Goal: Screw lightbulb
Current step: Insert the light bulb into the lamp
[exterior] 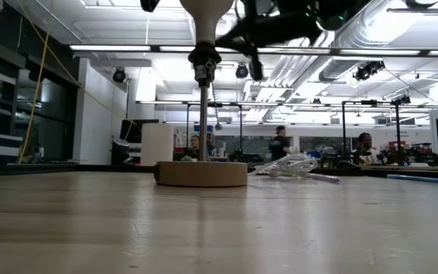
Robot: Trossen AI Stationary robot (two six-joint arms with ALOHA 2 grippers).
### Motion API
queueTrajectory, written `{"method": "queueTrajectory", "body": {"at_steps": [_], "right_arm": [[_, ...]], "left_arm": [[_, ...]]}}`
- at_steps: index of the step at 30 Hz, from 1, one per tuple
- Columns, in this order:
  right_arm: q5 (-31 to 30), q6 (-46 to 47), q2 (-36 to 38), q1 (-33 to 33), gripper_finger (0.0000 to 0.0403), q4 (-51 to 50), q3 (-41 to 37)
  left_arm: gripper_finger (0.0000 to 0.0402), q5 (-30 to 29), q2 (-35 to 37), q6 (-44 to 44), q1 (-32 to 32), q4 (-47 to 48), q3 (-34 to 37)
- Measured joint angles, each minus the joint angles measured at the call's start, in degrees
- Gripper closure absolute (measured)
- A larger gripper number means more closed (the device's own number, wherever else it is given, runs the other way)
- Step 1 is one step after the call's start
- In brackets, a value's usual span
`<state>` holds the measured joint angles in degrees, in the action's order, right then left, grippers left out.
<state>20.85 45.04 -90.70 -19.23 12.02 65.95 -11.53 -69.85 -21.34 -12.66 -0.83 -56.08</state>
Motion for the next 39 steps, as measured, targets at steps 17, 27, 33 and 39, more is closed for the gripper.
{"method": "queueTrajectory", "body": {"at_steps": [17,27,33,39], "right_arm": [[3.35,-5.48,-4.49,0.96,0.0403,-12.01,11.26],[4.8,-5.5,-3.09,2.26,0.0403,-15.09,11.19],[2.84,-9.04,0.69,2.32,0.0403,-23.4,11.17],[0.82,-12.11,4.28,2.29,0.0403,-30.58,11.17]], "left_arm": [[0.0401,-14.91,-2.4,2.13,-0.18,1.24,-2.16],[0.0402,-19.4,-2.46,1.98,-0.14,6.01,-2.07],[0.0401,-20.87,-1.74,1.95,-0.11,7.75,-2.07],[0.0402,-21.84,0.6,1.89,-0.07,14.29,-2.09]]}}
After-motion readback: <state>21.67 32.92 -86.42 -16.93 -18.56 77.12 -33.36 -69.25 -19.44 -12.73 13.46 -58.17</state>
